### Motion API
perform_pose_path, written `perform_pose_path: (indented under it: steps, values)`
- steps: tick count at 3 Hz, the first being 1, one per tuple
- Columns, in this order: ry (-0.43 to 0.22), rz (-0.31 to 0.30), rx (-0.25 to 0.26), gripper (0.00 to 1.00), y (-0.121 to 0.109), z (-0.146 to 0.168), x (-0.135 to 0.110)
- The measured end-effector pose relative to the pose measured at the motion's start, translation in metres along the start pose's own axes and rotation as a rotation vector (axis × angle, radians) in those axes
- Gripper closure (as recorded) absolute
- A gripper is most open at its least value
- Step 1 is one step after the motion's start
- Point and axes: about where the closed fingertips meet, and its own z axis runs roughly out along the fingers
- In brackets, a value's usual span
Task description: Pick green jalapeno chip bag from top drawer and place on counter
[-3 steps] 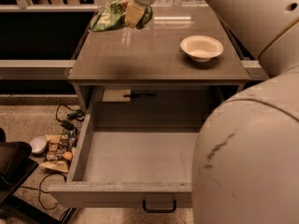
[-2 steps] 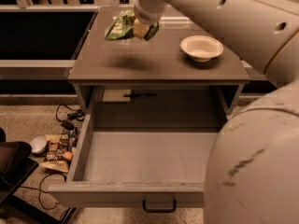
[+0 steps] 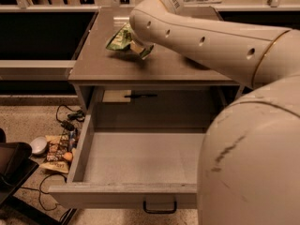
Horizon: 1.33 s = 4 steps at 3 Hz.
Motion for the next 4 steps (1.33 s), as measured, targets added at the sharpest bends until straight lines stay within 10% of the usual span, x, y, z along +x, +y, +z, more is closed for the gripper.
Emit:
perform_pose_path:
  steps: [4]
  values:
    - [-0.095, 0.069, -0.041, 0.11, 0.0206, 0.0301, -0.0139]
